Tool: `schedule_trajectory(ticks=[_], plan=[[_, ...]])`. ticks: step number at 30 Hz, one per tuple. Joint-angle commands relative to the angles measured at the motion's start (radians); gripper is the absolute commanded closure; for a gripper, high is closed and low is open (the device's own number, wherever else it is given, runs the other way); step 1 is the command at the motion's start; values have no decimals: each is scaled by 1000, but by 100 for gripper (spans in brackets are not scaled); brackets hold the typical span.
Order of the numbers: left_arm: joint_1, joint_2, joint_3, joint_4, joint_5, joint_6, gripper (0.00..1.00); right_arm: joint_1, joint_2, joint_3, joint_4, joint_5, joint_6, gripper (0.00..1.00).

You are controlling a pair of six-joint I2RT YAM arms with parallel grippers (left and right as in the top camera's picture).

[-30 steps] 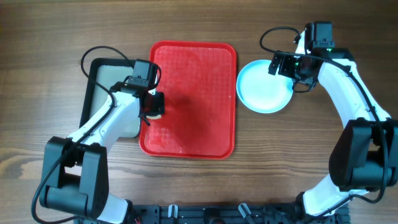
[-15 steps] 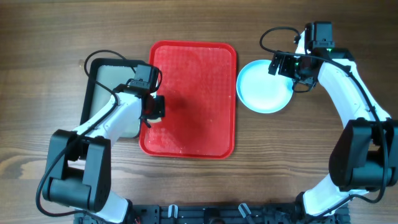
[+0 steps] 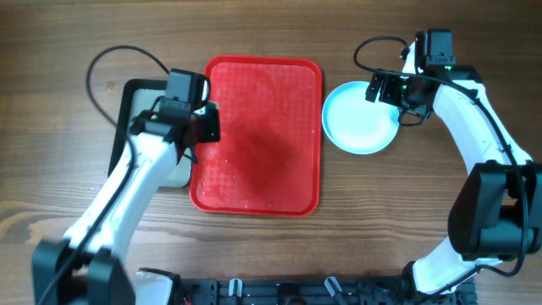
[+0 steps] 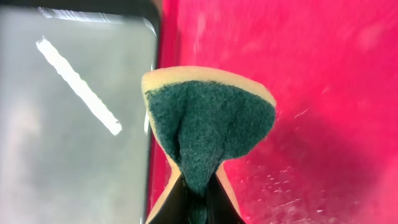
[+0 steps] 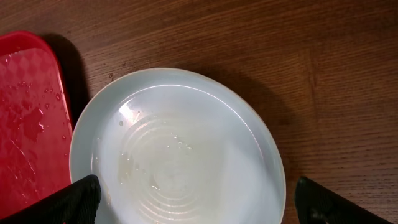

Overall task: Clean dirty plates on tray and stack at the side
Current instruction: 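Move the sponge back over the black tray with the left gripper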

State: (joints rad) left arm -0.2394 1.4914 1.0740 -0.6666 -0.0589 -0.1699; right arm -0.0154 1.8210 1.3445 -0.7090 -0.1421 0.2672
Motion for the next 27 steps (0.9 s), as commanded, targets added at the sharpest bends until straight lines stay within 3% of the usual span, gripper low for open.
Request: schedule_trajectory(ticks=[1, 5, 9, 14, 21, 27], plan=[[2, -73, 17, -20, -158, -2, 95, -5, -25, 17, 3, -16, 1, 0], [21, -61, 16, -30, -358, -1, 95, -5, -25, 17, 3, -16, 2, 1], [82, -15, 2, 3, -402, 3, 95, -5, -25, 17, 3, -16, 2, 0], [154, 92, -21, 56, -354, 12, 96, -5, -25, 17, 3, -16, 1, 0], [204, 212, -21, 124, -131, 217, 91, -5, -25, 17, 3, -16, 2, 0], [222, 216, -21, 155, -116, 219, 87, -5, -25, 17, 6, -16, 2, 0]])
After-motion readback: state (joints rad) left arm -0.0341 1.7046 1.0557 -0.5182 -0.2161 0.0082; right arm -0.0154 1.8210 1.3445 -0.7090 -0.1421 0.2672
